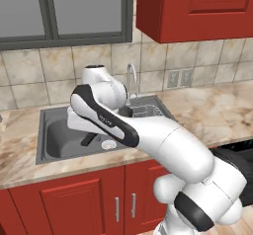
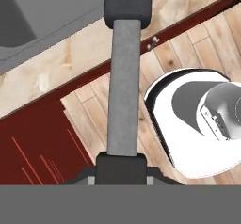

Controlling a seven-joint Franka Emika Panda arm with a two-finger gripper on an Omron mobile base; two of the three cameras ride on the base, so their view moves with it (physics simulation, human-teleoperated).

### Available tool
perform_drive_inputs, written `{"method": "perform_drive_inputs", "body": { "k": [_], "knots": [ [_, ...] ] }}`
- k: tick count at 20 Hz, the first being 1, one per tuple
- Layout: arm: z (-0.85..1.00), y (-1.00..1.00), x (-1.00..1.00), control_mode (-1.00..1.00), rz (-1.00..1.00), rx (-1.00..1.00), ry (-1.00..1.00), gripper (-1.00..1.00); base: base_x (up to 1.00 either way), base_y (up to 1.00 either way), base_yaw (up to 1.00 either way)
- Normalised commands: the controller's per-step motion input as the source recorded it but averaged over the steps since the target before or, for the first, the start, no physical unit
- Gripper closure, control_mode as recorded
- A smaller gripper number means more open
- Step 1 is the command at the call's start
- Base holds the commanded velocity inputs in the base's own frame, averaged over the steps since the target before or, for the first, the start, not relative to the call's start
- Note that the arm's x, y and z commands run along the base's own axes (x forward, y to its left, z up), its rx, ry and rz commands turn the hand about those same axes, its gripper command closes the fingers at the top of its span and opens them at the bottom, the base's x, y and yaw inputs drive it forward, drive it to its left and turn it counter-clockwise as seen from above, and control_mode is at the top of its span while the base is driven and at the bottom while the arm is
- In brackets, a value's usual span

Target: Move the pot and pan from the stove into the sink.

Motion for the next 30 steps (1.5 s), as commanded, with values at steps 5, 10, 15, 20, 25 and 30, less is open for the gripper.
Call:
{"method": "perform_drive_inputs", "body": {
  "k": [5,10,15,20,25,30],
  "knots": [
    [-0.20,0.01,0.07,-1.00,0.00,-0.09,0.27,1.00,0.00,0.00,0.00],
    [-0.12,0.07,0.26,-1.00,0.00,-0.05,0.22,1.00,0.00,0.00,0.00],
    [-0.18,0.04,0.23,-1.00,0.00,0.00,0.10,1.00,0.00,0.00,0.00],
    [-0.01,0.00,0.01,-1.00,0.00,0.00,0.00,1.00,0.00,0.00,0.00],
    [-0.18,0.01,-0.13,-1.00,0.01,-0.06,-0.14,1.00,0.00,0.00,0.00],
    [-0.23,0.01,-0.08,-1.00,0.00,-0.07,-0.32,1.00,0.00,0.00,0.00]
  ]
}}
